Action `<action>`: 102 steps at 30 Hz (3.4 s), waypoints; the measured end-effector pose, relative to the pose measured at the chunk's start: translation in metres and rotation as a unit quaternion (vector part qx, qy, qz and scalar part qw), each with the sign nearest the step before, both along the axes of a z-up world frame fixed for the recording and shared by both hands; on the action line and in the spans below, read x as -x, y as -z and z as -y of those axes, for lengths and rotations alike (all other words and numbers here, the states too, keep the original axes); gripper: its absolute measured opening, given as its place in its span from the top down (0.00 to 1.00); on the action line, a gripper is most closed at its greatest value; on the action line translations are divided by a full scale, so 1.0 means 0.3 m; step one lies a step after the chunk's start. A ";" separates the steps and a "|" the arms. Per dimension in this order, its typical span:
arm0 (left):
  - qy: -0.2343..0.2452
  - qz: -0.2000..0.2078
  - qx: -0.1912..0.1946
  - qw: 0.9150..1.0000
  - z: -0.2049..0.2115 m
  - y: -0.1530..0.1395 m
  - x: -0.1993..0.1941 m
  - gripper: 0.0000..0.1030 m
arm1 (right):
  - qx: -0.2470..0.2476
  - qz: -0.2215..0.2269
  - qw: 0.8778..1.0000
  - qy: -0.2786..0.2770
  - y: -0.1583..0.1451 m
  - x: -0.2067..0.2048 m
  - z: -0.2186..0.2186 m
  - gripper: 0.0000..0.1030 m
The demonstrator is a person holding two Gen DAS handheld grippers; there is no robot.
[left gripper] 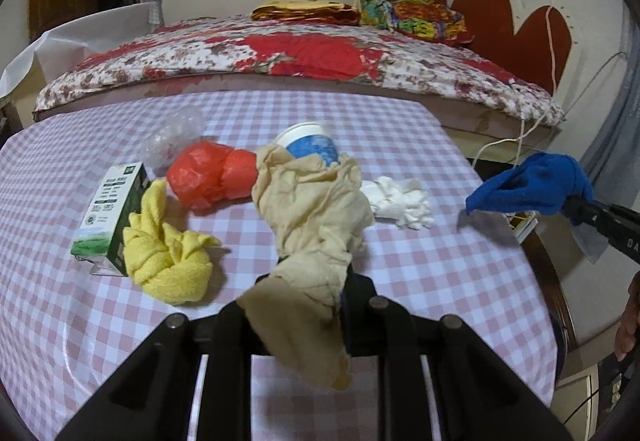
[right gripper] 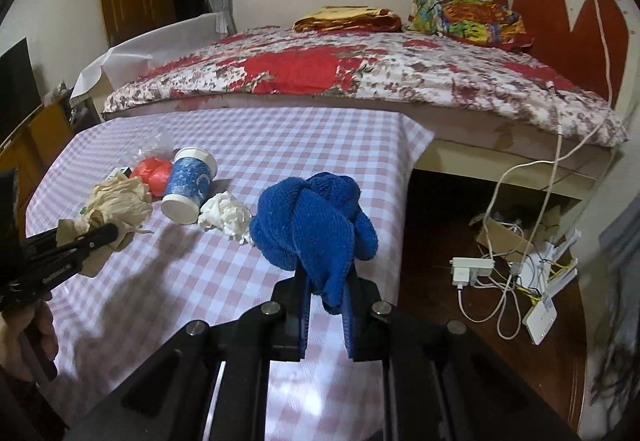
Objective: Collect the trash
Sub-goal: 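Carry the beige and blue cloths with both tools over the black bin, then open both tools to drop the cloths into the bin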
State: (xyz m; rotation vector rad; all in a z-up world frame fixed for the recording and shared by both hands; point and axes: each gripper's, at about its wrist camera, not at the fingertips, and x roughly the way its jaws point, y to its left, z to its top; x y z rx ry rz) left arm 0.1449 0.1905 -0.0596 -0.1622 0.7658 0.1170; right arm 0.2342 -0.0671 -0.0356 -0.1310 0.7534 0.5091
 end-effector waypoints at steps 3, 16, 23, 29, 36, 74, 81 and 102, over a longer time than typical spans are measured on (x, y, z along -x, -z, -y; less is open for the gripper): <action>0.011 0.004 0.000 1.000 0.025 -0.010 0.009 0.79 | -0.004 0.005 1.000 0.012 -0.017 0.038 0.044 0.86; 0.079 0.012 0.004 0.997 0.211 -0.036 0.012 0.79 | -0.003 0.002 0.997 0.083 -0.011 0.161 0.272 0.86; 0.121 0.013 -0.003 0.993 0.340 -0.046 -0.003 0.79 | -0.010 -0.001 0.990 0.141 0.006 0.200 0.449 0.86; 0.166 0.013 -0.015 0.986 0.475 -0.055 -0.022 0.79 | -0.002 -0.002 0.984 0.177 0.016 0.224 0.598 0.86; 0.214 0.009 -0.022 0.977 0.628 -0.058 -0.019 0.79 | 0.008 -0.013 0.977 0.212 0.045 0.268 0.769 0.86; 0.402 -0.166 -0.061 0.898 1.297 0.314 0.011 0.79 | 0.018 -0.146 0.960 0.237 0.480 0.443 1.084 0.86; 0.406 -0.211 -0.065 0.887 1.360 0.437 -0.019 0.79 | 0.034 -0.172 0.959 0.221 0.583 0.402 1.077 0.86; 0.363 -0.163 -0.073 0.914 1.301 0.360 0.029 0.08 | 0.018 -0.184 0.944 0.272 0.610 0.411 1.148 0.29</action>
